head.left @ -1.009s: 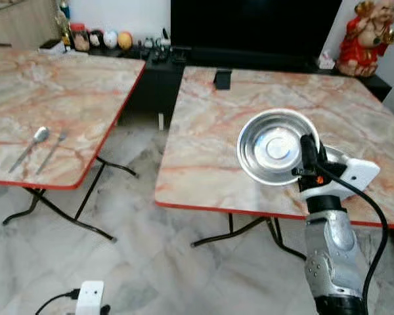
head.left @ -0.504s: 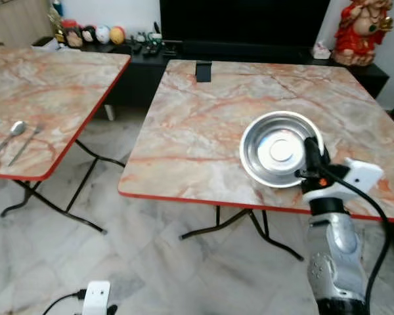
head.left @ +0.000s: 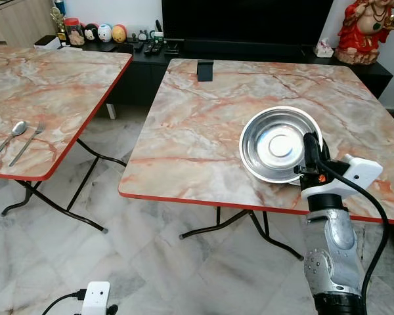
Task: Setting the table
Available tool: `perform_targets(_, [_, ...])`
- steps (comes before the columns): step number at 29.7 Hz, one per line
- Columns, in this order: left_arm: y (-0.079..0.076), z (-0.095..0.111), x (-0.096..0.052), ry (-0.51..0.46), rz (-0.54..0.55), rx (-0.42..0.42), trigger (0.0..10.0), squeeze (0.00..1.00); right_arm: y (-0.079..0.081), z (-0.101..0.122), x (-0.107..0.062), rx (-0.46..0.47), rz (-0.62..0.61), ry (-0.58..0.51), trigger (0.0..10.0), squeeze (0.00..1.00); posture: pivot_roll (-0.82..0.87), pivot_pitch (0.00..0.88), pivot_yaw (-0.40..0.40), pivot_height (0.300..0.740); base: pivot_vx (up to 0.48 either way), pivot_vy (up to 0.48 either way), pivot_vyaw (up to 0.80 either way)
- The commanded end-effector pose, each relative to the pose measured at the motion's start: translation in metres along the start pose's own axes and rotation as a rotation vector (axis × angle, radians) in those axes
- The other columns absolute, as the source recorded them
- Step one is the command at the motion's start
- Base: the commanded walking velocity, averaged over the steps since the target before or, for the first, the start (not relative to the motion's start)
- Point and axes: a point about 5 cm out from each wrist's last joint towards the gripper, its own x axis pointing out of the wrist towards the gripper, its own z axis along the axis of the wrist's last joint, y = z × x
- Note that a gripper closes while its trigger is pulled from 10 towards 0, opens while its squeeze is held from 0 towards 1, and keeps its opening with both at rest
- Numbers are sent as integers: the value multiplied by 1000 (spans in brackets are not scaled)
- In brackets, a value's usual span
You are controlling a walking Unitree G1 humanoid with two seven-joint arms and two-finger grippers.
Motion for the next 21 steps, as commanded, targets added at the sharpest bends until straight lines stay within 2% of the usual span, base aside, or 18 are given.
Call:
perform_targets(1, [2,3,0,-14,10,0,10000,0,-4,5,3,-4,-6,-19,10000,0,2,0,-26,724,0,0,0])
perform_targets(5, [1,2,0,-14,13,-12,10000,0,-3,7,3,-8,3,-35,10000,0,1,0,-32,724,0,0,0])
perform_targets(21, [1,1,0,-14,21,-21,10000,0,-2,5,5,0,0,-29,10000,0,6,0,-37,724,286,0,0])
